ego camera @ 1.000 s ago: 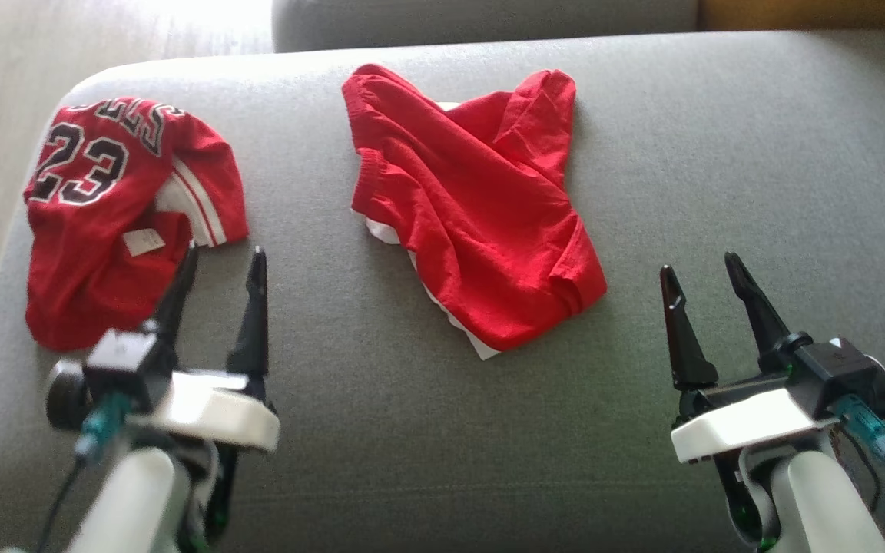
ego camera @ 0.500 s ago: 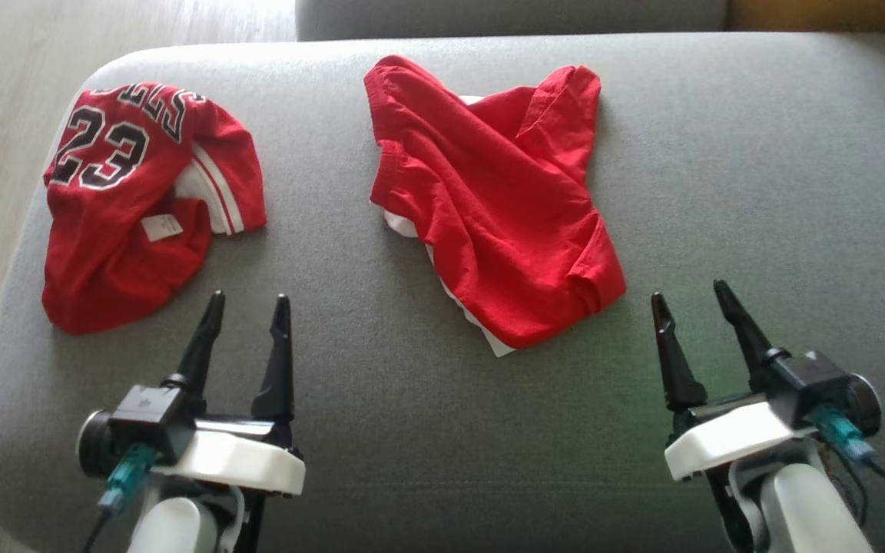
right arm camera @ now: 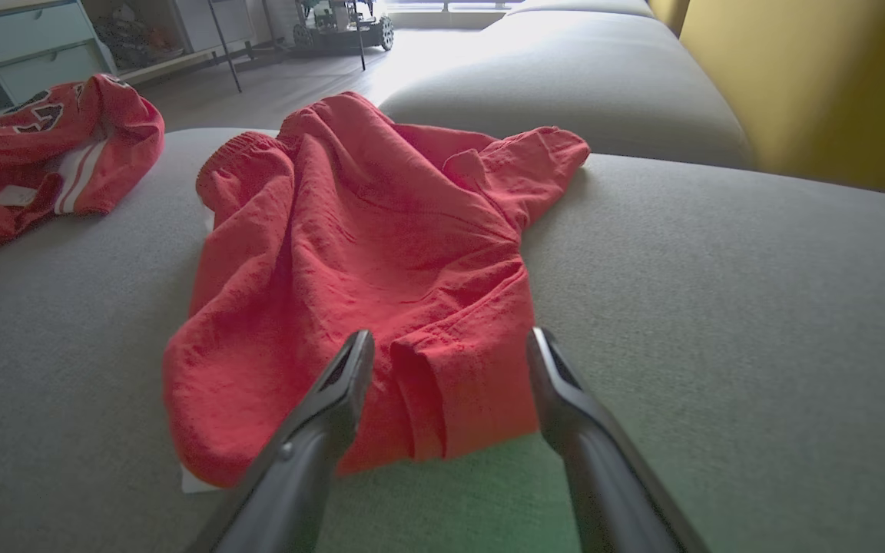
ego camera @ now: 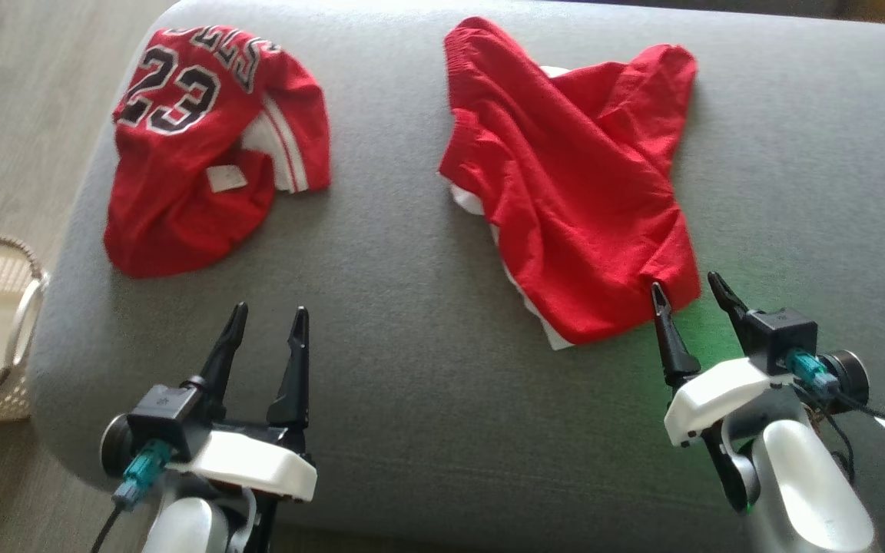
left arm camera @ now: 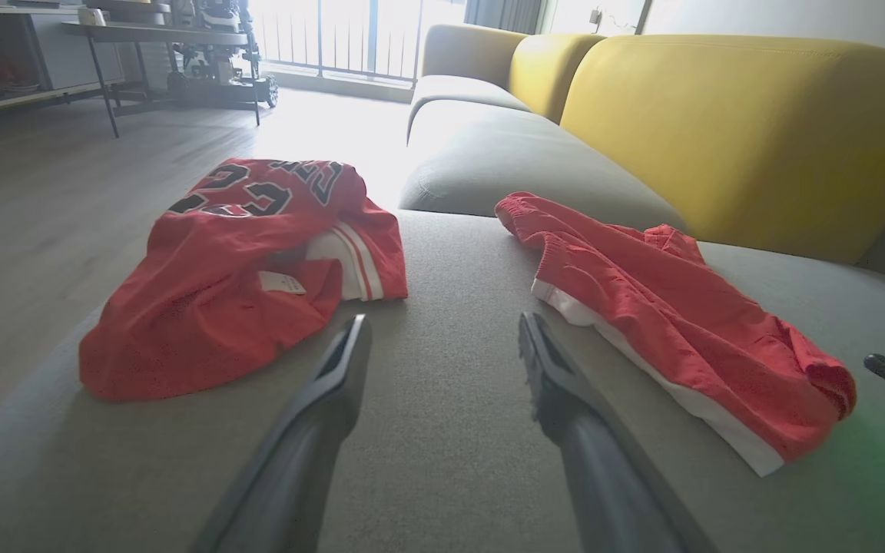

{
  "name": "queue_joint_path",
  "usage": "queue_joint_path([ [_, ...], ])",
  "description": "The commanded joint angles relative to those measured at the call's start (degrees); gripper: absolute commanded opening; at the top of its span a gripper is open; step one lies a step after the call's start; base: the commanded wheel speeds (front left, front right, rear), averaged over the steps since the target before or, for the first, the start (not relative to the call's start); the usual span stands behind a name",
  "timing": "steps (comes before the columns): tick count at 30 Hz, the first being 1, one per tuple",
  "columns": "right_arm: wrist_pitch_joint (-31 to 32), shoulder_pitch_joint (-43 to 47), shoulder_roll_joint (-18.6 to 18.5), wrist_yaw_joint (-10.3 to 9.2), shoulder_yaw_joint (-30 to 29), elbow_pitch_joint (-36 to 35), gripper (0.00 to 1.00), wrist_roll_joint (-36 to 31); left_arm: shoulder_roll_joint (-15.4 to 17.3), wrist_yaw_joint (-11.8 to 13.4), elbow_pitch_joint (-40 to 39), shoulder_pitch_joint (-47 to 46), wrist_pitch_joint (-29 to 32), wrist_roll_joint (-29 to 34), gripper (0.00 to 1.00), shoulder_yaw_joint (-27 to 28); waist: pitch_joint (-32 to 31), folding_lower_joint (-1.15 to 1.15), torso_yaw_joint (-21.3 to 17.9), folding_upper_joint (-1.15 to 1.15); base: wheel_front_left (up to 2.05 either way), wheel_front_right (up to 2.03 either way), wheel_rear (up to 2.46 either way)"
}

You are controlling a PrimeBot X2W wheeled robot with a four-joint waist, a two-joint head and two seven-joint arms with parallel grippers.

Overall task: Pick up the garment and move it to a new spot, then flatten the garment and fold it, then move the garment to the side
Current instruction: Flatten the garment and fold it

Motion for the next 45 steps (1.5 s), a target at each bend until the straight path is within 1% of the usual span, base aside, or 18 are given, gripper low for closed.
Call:
queue_joint_path([
  [1, 0.3, -2.7, 0.1, -0.01, 0.8, -0.1, 1.00, -0.5, -0.1, -0.3, -1.5, -2.2, -0.4, -0.1, 1.00, 2.2, 1.0, 0.00, 1.7, 0.00, 0.00, 0.00, 0.00],
  [5, 0.3, -4.2, 0.1, -0.01, -0.4, 3.5, 1.00, -1.4, -0.3, -0.9, -1.6, -2.5, -0.4, -0.3, 1.00, 2.0, 1.7, 0.00, 3.3, 0.00, 0.00, 0.00, 0.00],
  [11, -0.2, -6.8, 0.1, -0.01, -4.0, 8.1, 1.00, -2.8, -0.4, -1.2, -5.7, -2.9, -0.4, -1.8, 1.00, 3.1, 2.6, 0.00, 4.7, 0.00, 0.00, 0.00, 0.00],
  [12, -0.3, -7.2, 0.1, -0.01, -4.3, 9.0, 0.50, -2.7, -0.4, -1.2, -5.9, -2.9, -0.4, -1.9, 1.00, 3.0, 2.7, 0.00, 4.8, 0.00, 0.00, 0.00, 0.00],
  [13, -0.5, -7.7, 0.1, -0.01, -4.7, 9.6, 0.03, -2.3, -0.4, -1.2, -6.1, -2.9, -0.4, -1.8, 1.00, 2.9, 2.7, 0.00, 4.9, 0.00, 0.00, 0.00, 0.00],
  [14, -0.7, -8.2, 0.1, -0.01, -4.8, 10.0, 0.00, -1.8, -0.4, -1.2, -6.1, -2.9, -0.4, -1.8, 1.00, 2.8, 2.7, 0.00, 4.9, 0.00, 0.00, 0.00, 0.00],
  [17, -1.2, -8.9, 0.1, -0.01, -4.8, 10.6, 0.00, -0.8, -0.4, -1.3, -6.1, -2.9, -0.4, -1.7, 1.00, 3.0, 2.6, 0.00, 4.8, 0.00, 0.00, 0.00, 0.00],
  [20, -1.9, -9.9, 0.1, -0.01, -4.1, 9.5, 0.00, 1.0, -0.4, -1.2, -5.8, -2.7, -0.4, -1.9, 1.00, 3.0, 2.1, 0.00, 4.1, 0.00, 0.00, 0.00, 0.00],
  [23, -2.3, -10.4, 0.1, -0.01, -2.9, 6.2, 0.00, 3.4, -0.4, -1.1, -5.5, -2.4, -0.4, -2.2, 1.00, 2.9, 1.1, 0.00, 3.1, 0.00, 0.00, 0.00, 0.00],
  [27, -1.9, -10.7, 0.1, -0.01, -1.7, -0.2, 0.00, 4.9, -0.4, -1.0, -5.2, -1.9, -0.4, -2.4, 1.00, 2.8, -0.7, 0.00, 1.3, 0.00, 0.00, 0.00, 0.00],
  [30, 1.5, -10.6, 0.1, -0.01, -3.0, -5.0, 0.00, 4.8, -0.4, -0.8, -5.1, -1.3, -0.4, -2.6, 1.00, 2.8, -2.0, 0.00, 0.1, 0.00, 0.00, 0.00, 0.00],
  [34, 8.8, -9.8, 0.1, -0.01, -7.5, -9.7, 0.00, 2.4, -0.4, -0.7, -5.2, -0.7, -0.4, -3.0, 1.00, 2.6, -2.9, 0.00, -0.9, 0.00, 0.00, 0.00, 0.00],
  [35, 10.7, -9.5, 0.1, -0.01, -8.6, -10.2, 0.00, 0.8, -0.4, -0.7, -5.2, -0.7, -0.4, -3.1, 1.00, 2.4, -2.8, 0.00, -1.1, 0.00, 0.00, 0.00, 0.00],
  [39, 16.0, -9.7, 0.1, -0.01, -12.2, -9.9, 0.00, -3.4, -0.4, -0.6, -5.3, -1.2, -0.4, -3.3, 1.00, 1.8, -2.0, 0.00, -1.2, 0.00, 0.00, 0.00, 0.00],
  [42, 16.9, -11.2, -0.7, -0.01, -14.4, -7.8, 0.00, -5.8, -0.4, -0.6, -5.3, -1.8, -0.4, -3.4, 1.00, 1.4, -0.7, 0.00, -1.1, 0.00, 0.00, 0.00, 0.00],
  [45, 16.1, -14.2, -2.0, -0.01, -16.9, -4.4, 0.00, -6.8, -0.4, -0.7, -5.1, -2.5, -0.4, -3.4, 1.00, 1.0, 0.7, 0.00, -0.8, 0.00, 0.00, 0.00, 0.00],
])
